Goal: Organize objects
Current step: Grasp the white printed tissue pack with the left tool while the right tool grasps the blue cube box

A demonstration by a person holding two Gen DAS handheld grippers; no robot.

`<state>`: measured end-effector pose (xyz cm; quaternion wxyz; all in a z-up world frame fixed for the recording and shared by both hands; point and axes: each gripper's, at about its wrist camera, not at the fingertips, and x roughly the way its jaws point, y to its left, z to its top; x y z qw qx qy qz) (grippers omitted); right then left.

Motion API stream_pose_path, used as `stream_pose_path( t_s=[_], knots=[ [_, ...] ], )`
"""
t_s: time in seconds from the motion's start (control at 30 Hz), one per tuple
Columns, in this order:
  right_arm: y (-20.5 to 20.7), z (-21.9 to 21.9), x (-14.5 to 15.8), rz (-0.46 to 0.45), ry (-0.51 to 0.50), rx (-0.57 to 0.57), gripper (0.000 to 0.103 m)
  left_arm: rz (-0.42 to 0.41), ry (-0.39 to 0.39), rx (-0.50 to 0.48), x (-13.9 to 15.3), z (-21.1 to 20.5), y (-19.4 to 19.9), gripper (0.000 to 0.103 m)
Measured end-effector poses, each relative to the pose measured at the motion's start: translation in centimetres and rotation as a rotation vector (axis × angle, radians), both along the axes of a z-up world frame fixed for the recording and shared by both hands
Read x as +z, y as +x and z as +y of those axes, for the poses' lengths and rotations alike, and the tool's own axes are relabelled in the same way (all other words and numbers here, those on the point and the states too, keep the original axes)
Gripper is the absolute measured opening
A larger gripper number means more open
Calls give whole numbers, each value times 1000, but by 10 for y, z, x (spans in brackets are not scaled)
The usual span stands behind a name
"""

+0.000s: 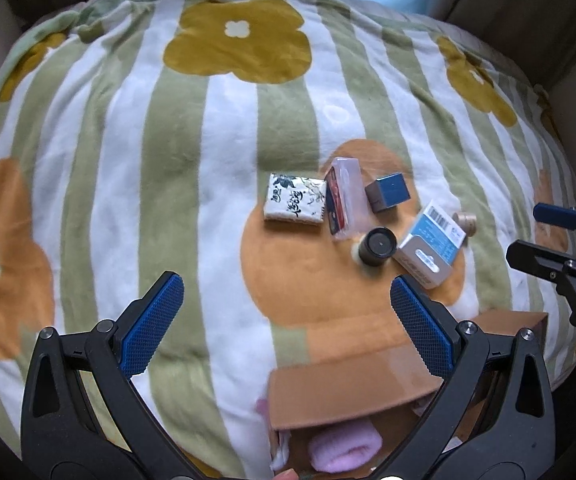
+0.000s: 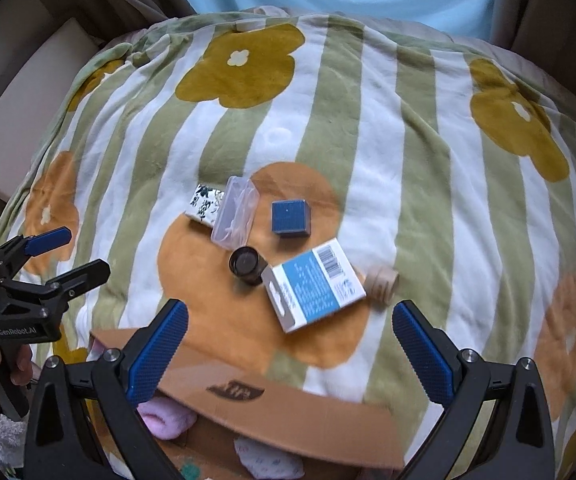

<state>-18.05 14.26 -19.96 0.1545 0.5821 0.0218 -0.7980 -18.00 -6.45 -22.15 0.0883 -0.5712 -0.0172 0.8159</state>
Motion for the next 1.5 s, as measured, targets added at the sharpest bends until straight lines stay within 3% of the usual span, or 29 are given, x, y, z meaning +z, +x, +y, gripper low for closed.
stream_pose_path(
  t_s=[0.33, 0.8, 1.2, 1.5],
  knots=[
    [-46, -3, -36, -53, 20, 15, 101, -48, -11, -54, -45, 8, -50, 102],
    [-91, -20, -89, -108, 52, 60, 92, -113, -31, -112, -105, 17, -94, 102],
    [-94, -27, -113, -142, 64, 99, 82, -135, -49, -153, -131, 33, -107, 102],
    [-96, -32, -124, -166, 63, 99, 66, -144, -71, -169, -142, 42, -114, 92]
  ],
)
